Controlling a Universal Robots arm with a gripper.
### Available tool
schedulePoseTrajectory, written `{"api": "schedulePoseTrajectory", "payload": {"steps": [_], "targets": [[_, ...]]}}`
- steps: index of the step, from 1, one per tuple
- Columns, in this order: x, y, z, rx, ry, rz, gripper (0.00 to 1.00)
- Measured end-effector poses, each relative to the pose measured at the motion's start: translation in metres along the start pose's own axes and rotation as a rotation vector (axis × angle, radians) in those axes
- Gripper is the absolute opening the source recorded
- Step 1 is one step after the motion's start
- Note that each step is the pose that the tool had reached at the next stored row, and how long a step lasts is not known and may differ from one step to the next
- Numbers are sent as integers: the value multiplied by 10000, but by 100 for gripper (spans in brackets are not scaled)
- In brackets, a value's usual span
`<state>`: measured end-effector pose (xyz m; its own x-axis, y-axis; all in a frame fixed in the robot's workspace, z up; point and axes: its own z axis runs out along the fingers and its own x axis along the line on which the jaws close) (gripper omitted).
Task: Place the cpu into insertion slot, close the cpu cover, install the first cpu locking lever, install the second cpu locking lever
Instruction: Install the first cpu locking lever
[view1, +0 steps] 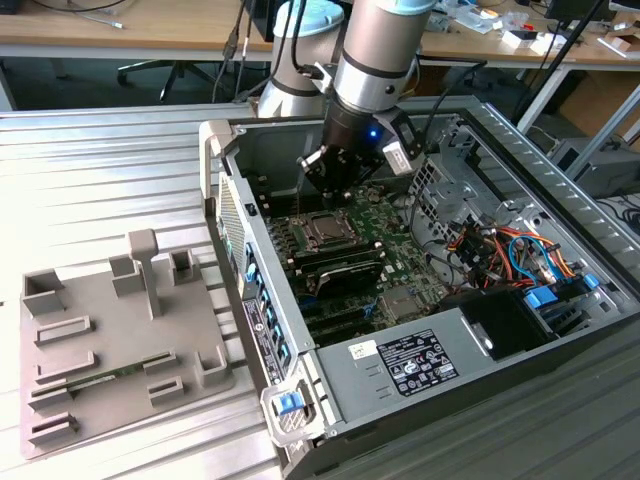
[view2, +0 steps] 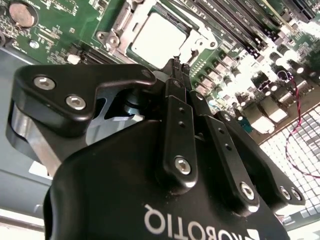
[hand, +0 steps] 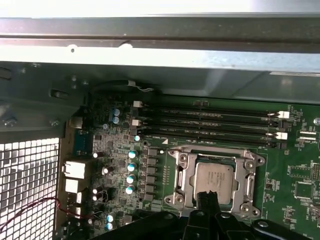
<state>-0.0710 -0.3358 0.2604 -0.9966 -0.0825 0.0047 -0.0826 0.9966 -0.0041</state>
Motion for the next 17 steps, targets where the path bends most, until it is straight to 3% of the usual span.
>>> {"api": "schedulePoseTrajectory", "payload": {"steps": [6, 12, 17], "targets": [[111, 9, 0, 3, -46, 0, 11], [280, 23, 1, 8, -96, -1, 11], [366, 31, -3, 13, -146, 1, 11]]}}
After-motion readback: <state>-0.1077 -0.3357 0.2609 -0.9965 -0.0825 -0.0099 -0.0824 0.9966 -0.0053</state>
